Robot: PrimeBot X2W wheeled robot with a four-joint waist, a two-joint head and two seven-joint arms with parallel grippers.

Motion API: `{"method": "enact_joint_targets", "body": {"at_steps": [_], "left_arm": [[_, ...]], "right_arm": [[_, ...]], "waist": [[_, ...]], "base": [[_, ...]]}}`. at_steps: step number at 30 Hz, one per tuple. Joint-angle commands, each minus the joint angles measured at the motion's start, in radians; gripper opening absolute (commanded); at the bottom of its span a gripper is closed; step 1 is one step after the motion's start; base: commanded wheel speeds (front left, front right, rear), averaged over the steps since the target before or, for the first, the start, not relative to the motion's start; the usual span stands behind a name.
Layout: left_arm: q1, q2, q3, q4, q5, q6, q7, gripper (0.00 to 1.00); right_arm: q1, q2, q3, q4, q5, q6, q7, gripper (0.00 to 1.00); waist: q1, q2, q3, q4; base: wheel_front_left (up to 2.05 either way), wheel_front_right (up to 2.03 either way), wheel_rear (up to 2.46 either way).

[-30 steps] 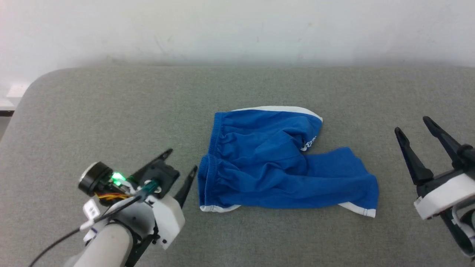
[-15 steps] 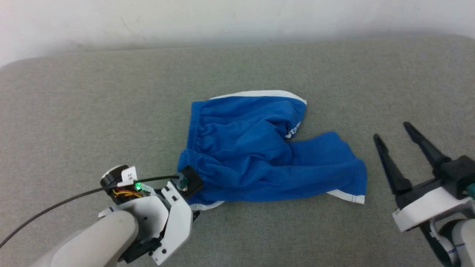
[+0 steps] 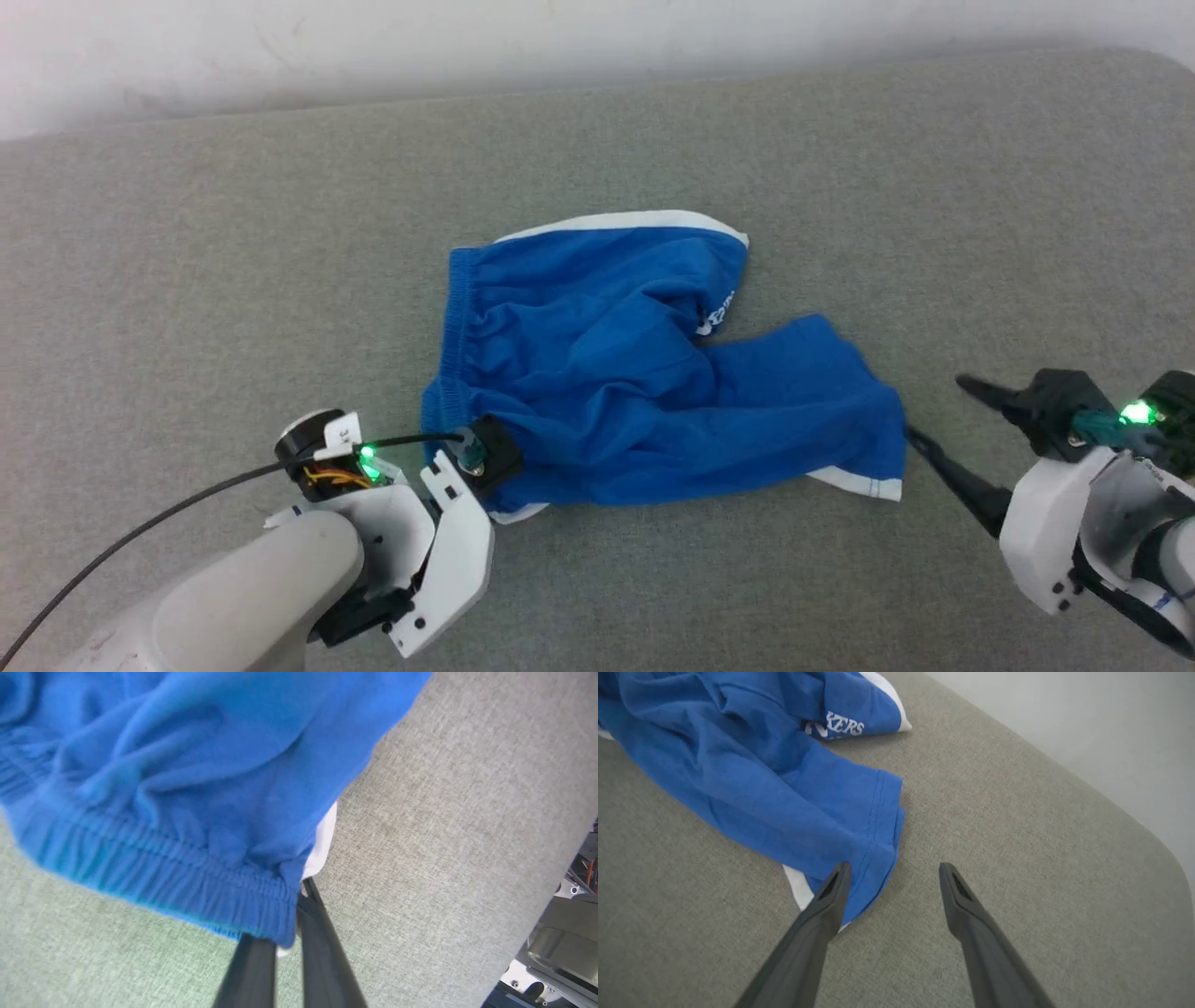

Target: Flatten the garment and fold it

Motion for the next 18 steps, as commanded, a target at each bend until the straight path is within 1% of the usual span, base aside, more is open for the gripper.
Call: {"method": "enact_joint_targets", "body": {"at_steps": [1,3,4,6,8,11,15,18], "left_arm": [[0.001,0.006,-0.008,0.012,-0.001,-0.006,-0.01,0.0],[0.001,0.009,-0.008,0.014,0.0,-0.006,-0.027,0.0],[0.001,0.009,-0.007,0.015,0.0,-0.006,-0.035,0.0],[-0.001,0.005,-0.006,0.015,0.0,-0.006,-0.049,0.0],[-0.005,-0.003,-0.005,0.016,0.002,-0.005,-0.06,0.0],[-0.01,-0.015,-0.005,0.019,0.006,-0.004,-0.077,0.0],[-0.019,-0.029,-0.005,0.028,0.011,-0.002,-0.095,0.0],[-0.016,-0.037,-0.001,0.035,0.008,0.002,-0.114,0.0]], "right_arm": [[-0.028,-0.025,0.034,-0.007,0.044,-0.002,0.048,1.0],[-0.071,-0.074,0.1,-0.013,0.104,-0.002,0.142,1.0],[-0.093,-0.088,0.125,-0.009,0.128,-0.002,0.179,1.0],[-0.131,-0.095,0.172,0.012,0.184,-0.002,0.24,1.0],[-0.167,-0.084,0.21,0.048,0.221,-0.002,0.274,1.0],[-0.207,-0.05,0.268,0.131,0.255,-0.002,0.301,1.0],[-0.227,0.006,0.357,0.254,0.291,-0.002,0.312,1.0],[-0.227,0.027,0.432,0.3,0.319,-0.002,0.292,1.0]], "waist": [[-0.0001,0.0001,-0.008,0.013],[-0.0001,0.0001,-0.009,0.022],[-0.0001,0.0001,-0.008,0.027],[-0.0001,0.0001,-0.005,0.039],[-0.0001,0.0001,0.001,0.052],[-0.0001,0.0001,0.014,0.07],[-0.0001,0.0001,0.028,0.091],[-0.0001,0.0001,0.028,0.1]], "base": [[0.0,0.0,0.0],[0.0,0.0,0.0],[0.0,0.0,0.0],[0.0,0.0,0.0],[0.0,0.0,0.0],[0.0,0.0,0.0],[0.0,0.0,0.0],[0.0,0.0,0.0]]}}
